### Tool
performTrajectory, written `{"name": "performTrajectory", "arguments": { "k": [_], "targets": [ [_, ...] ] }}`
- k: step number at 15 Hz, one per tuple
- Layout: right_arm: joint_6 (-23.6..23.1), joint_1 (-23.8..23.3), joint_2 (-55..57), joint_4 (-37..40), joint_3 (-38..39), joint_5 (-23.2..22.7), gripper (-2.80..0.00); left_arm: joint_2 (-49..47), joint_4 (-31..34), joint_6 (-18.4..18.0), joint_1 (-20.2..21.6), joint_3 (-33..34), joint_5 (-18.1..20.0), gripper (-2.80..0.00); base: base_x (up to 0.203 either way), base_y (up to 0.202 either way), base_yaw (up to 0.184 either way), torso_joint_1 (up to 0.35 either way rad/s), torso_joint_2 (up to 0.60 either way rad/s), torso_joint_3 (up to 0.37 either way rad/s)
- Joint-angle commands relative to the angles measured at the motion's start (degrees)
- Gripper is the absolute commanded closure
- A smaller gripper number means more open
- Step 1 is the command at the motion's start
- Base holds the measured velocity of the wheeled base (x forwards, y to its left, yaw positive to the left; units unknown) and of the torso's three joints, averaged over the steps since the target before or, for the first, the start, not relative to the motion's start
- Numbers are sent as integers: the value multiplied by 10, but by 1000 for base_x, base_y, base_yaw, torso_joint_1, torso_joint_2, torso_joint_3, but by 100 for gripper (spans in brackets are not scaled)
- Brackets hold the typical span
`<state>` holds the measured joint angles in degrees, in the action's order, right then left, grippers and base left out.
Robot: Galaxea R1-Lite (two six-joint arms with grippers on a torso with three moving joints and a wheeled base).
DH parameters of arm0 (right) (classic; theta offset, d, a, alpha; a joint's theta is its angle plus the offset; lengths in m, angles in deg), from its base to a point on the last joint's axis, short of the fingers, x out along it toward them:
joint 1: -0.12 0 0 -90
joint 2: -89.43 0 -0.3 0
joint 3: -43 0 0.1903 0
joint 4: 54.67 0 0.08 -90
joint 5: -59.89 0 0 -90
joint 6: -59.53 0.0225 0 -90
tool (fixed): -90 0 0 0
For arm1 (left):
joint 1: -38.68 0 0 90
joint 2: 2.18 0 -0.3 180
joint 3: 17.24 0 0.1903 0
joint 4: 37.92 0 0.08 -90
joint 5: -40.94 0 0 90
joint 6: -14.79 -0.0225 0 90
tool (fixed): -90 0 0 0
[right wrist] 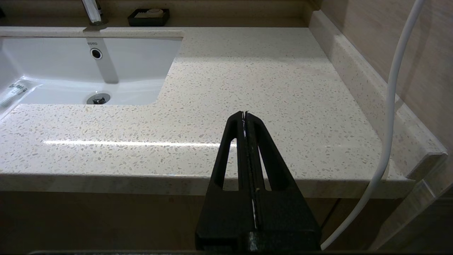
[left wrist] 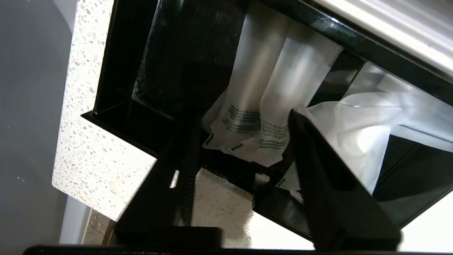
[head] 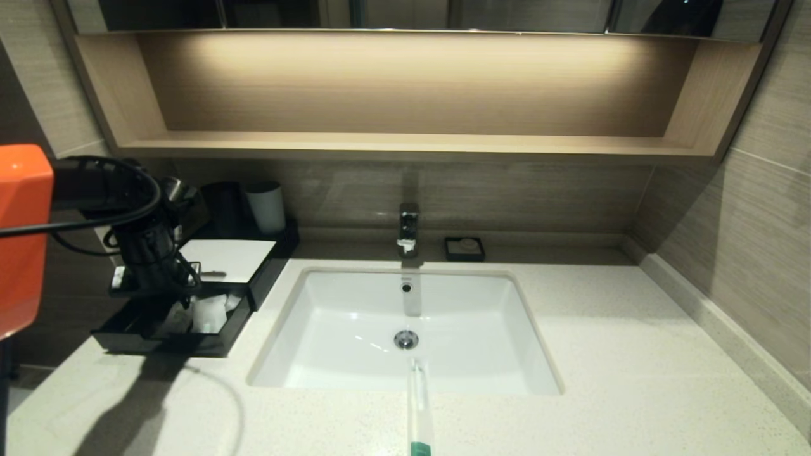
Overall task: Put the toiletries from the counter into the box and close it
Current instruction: Place the bathroom toiletry into the drawer
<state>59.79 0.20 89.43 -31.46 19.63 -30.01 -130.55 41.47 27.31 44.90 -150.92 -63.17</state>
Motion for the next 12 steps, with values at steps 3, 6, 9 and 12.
{"name": "performTrajectory", "arguments": {
  "k": [3,6,9,12],
  "targets": [
    [0,0,0,0,1,0,0,16,4,2,-1,0,-1,-280,0,0,0,0,0,0],
    [0,0,0,0,1,0,0,44,5,2,-5,1,-1,-280,0,0,0,0,0,0],
    [0,0,0,0,1,0,0,80,11,6,-17,2,-1,-280,0,0,0,0,0,0],
    [0,0,0,0,1,0,0,108,25,14,-21,4,-1,0,0,0,0,0,0,0]
  ]
}}
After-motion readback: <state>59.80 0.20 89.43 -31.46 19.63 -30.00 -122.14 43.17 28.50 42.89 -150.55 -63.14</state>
